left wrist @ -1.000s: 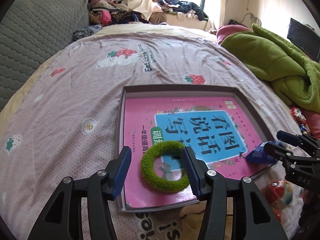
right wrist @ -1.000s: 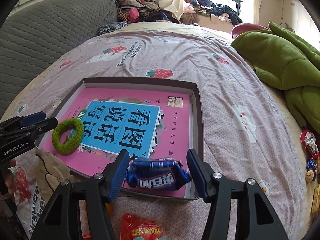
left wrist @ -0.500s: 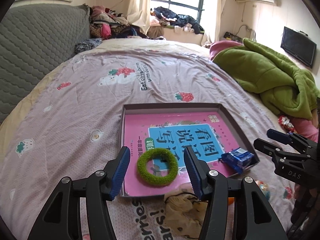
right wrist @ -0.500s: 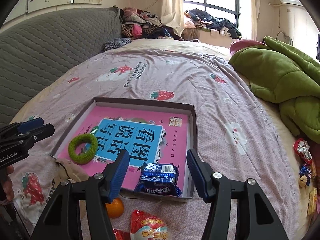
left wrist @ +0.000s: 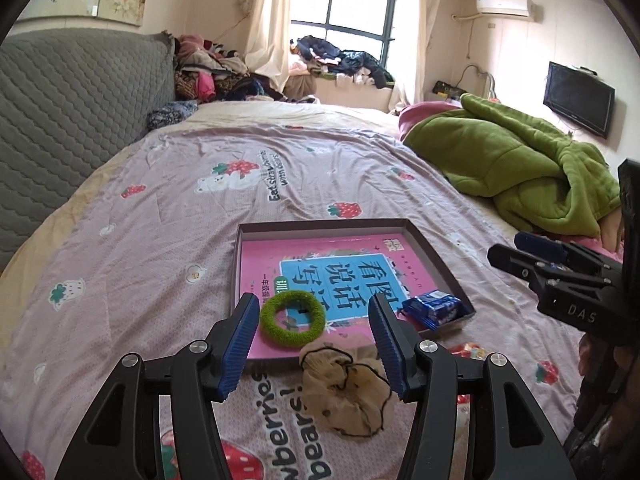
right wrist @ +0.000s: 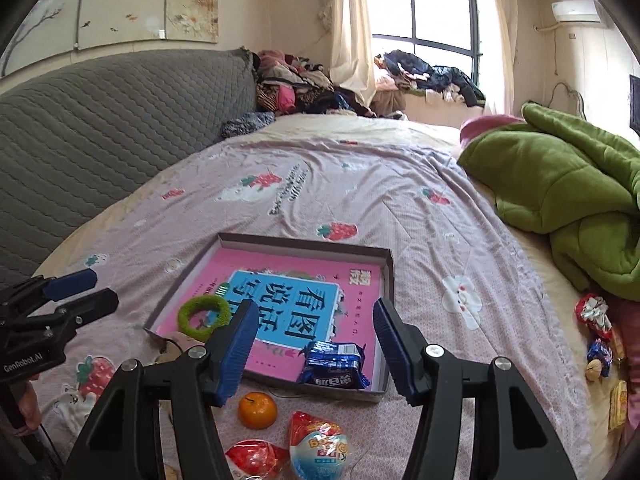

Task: Organize objects
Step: 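Withdraw both tools from the tray back toward the walnut and orange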

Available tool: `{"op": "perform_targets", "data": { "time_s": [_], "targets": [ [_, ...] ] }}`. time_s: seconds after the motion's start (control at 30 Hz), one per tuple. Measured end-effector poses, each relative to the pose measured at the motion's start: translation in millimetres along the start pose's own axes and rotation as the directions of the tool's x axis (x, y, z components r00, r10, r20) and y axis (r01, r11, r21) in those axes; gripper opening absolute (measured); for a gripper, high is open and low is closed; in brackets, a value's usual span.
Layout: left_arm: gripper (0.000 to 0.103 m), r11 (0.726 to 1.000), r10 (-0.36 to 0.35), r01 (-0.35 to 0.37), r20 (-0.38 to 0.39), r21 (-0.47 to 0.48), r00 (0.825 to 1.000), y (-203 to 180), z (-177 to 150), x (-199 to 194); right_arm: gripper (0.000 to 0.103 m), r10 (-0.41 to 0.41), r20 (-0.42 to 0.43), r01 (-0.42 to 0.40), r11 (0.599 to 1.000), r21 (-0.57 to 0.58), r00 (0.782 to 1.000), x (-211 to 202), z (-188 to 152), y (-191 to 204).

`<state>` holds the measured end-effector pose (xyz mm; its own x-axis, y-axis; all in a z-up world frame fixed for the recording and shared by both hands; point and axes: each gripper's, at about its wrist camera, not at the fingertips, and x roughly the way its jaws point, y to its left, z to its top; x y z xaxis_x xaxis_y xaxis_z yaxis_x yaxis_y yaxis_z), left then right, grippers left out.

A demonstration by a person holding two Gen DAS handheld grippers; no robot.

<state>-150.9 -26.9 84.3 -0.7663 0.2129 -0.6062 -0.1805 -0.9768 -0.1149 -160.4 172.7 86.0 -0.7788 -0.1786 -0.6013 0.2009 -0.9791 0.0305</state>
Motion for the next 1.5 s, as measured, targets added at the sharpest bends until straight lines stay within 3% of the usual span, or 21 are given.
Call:
{"op": "perform_targets", "data": {
  "time_s": [0.5,0.9,1.5],
  "targets": [
    [0.059,1.000,-0.020,0.020,0.018,-0.002,1.000,-7.0,-24.8,-31.8,0.062,0.040,0.122,-0.035,0.998,-0.046,0.992,-60.6,-22.8,23.9],
    [0.060,1.000,-0.020,0.020,0.030,-0.002,0.999,-8.9,-45.2,-50.4,0.063,0.020,0.137,-0.016,0.999,-0.031,0.990,-83.2,-52.4,25.0],
    [0.060,0.999,-0.018,0.022,-0.066,0.047,0.998,-24.1,-87.4,-44.9,0.063,0.056,0.057,-0.053,0.998,-0.045,0.997,-83.3,-89.5,44.0]
  ]
}}
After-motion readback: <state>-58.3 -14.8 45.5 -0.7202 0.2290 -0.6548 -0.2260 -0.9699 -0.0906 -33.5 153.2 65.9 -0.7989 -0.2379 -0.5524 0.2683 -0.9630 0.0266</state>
